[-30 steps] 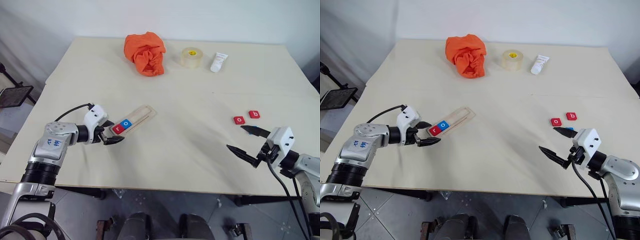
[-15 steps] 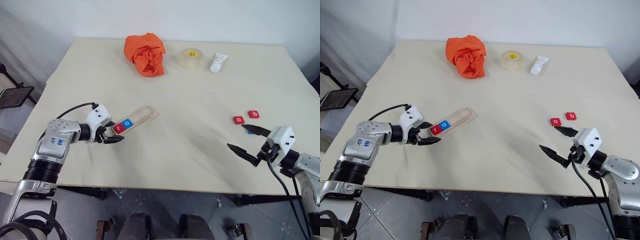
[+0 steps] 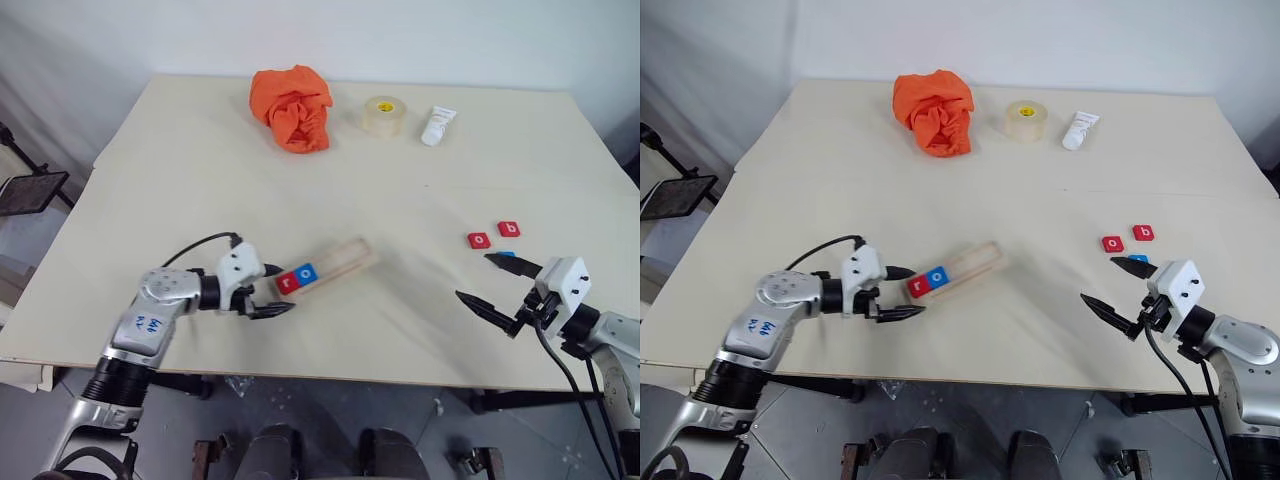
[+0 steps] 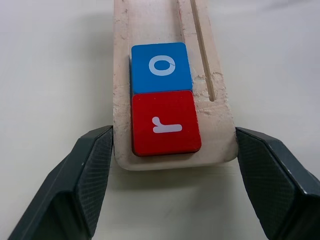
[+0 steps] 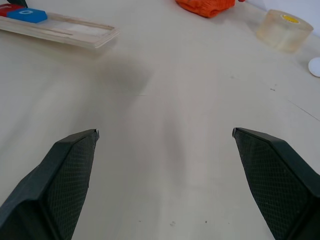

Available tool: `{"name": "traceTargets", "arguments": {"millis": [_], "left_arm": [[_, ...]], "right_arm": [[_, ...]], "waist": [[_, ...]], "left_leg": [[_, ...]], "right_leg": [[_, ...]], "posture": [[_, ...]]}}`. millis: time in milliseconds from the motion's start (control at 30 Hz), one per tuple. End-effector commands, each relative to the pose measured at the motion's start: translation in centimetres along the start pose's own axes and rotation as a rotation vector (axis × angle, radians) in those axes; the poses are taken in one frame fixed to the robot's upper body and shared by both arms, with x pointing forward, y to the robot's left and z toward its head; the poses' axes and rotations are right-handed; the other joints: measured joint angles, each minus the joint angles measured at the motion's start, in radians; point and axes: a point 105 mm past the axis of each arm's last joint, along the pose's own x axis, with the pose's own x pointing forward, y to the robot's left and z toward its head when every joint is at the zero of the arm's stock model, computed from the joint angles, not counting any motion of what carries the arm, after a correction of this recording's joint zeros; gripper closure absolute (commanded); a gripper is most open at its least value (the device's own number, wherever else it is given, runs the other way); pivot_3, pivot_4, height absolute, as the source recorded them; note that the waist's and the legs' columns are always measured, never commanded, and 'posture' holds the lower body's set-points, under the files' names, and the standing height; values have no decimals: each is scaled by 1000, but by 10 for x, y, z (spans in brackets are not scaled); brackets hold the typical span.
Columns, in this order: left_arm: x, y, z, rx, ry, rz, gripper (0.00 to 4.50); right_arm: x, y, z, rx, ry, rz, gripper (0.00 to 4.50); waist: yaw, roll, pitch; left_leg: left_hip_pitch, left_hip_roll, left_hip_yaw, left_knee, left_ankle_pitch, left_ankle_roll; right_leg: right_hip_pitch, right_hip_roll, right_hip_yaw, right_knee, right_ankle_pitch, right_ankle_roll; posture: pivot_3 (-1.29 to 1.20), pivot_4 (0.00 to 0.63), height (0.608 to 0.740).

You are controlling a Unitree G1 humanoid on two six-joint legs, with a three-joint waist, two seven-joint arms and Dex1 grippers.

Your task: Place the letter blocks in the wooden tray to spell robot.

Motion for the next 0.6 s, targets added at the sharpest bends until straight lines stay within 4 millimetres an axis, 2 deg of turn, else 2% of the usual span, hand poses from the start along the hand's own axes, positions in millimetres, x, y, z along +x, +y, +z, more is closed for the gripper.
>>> {"name": "traceTargets", "arguments": {"millis": [33, 267, 433, 600], "left_arm": [[28, -20, 24, 53, -57, -35, 1063], [69, -33, 40, 94, 6, -62, 1063], [81, -41, 44, 165, 51, -105, 1063], [83, -48, 47, 218, 85, -157, 1063]], "right_arm": [[-10, -9, 13, -48, -34, -35, 0], [-26, -9, 14, -50, -12, -29, 0], [-47, -12, 9, -51, 39, -5, 0], [-60, -15, 7, -50, 71, -2, 0]], "waist": [[1, 0, 0], [-1, 0, 0], [0, 0, 0], [0, 0, 0]], "left_leg": [[0, 0, 0, 1, 0, 0], [0, 0, 0, 1, 0, 1], [0, 0, 1, 1, 0, 1], [0, 0, 1, 1, 0, 1]], "right_leg": [[0, 0, 0, 0, 0, 0], [1, 1, 0, -1, 0, 0], [1, 1, 0, -2, 0, 0], [2, 1, 0, -4, 0, 0]], "posture": [[0, 150, 740], [0, 150, 740], [0, 150, 740], [0, 150, 740]]}}
